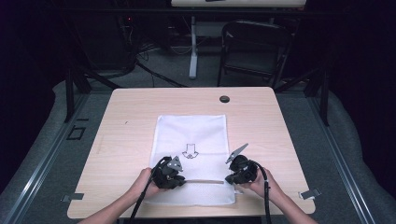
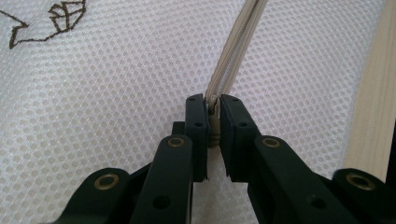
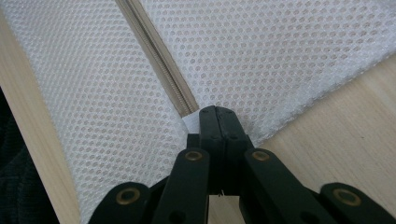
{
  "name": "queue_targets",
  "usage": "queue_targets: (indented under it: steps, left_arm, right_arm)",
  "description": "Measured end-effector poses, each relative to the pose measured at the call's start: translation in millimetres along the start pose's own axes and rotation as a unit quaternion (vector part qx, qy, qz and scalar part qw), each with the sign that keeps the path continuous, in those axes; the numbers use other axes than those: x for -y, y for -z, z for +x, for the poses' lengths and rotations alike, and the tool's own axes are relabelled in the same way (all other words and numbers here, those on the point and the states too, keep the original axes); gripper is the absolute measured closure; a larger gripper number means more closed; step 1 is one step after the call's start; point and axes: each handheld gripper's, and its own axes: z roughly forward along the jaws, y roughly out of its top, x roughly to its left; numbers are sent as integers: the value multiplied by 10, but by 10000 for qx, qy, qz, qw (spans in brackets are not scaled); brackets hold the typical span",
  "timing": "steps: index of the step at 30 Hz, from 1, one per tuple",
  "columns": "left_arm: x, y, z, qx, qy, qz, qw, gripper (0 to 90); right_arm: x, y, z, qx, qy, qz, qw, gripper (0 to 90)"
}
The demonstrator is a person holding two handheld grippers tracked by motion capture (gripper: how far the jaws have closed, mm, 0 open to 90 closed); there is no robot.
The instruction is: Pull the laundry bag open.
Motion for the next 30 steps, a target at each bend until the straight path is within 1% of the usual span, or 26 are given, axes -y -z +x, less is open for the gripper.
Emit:
queue_targets:
  steps: [2, 4, 5, 6, 8, 12, 13, 16, 18, 19, 21, 24, 26, 28, 29, 30]
  left_arm:
    - [21, 20, 9, -5, 11, 1, 10000, 827]
    - [38, 29, 17, -16, 27, -7, 10000, 826]
    - [44, 34, 20, -6, 37, -1, 10000, 826]
    - [51, 39, 22, 6, 50, -12, 10000, 827]
    - [59, 44, 24, -3, 37, -2, 10000, 826]
    - [83, 57, 30, -11, 54, -11, 10000, 827]
    - [96, 69, 30, -24, 14, 21, 10000, 827]
    - [130, 89, 44, -43, 54, -7, 10000, 827]
    - [142, 96, 44, -33, 65, -8, 10000, 827]
    - [162, 111, 38, -39, 48, 21, 10000, 827]
    - [174, 119, 37, -51, 47, 25, 10000, 827]
    - [213, 143, 45, -82, 74, 41, 9999, 827]
    - [230, 159, 47, -93, 83, 70, 9999, 826]
    - [260, 177, 59, -107, 102, 70, 9999, 827]
    - [283, 190, 66, -128, 156, 50, 9998, 827]
    - [288, 199, 68, -132, 141, 74, 9998, 826]
  right_arm:
    - [0, 0, 0, -1, 7, -1, 10000, 900]
    - [0, 3, -8, -58, 6, 4, 10000, 900]
    - [3, 3, -11, -25, -3, 5, 10000, 900]
    - [4, 4, -16, -46, -9, 0, 10000, 900]
    - [5, -2, -22, -82, -37, -33, 10000, 900]
    - [-5, -7, -21, -21, -17, -10, 10000, 900]
    - [-2, -2, -21, -2, -30, 1, 10000, 900]
    - [-2, -3, -16, 11, -42, 0, 10000, 900]
    - [-5, -10, -10, -20, -73, -31, 10000, 900]
    - [-12, -4, -13, 43, -31, 37, 10000, 900]
    - [-13, -7, -15, 16, -40, 35, 10000, 900]
    - [-25, -4, -10, 26, -34, 88, 10000, 900]
    - [-21, -9, -9, 32, -82, 41, 10000, 900]
    - [-21, -8, -10, 24, -75, 48, 10000, 900]
    - [-16, -14, -2, 27, -119, 0, 9999, 900]
    - [-20, -4, -7, 52, -66, 62, 9999, 900]
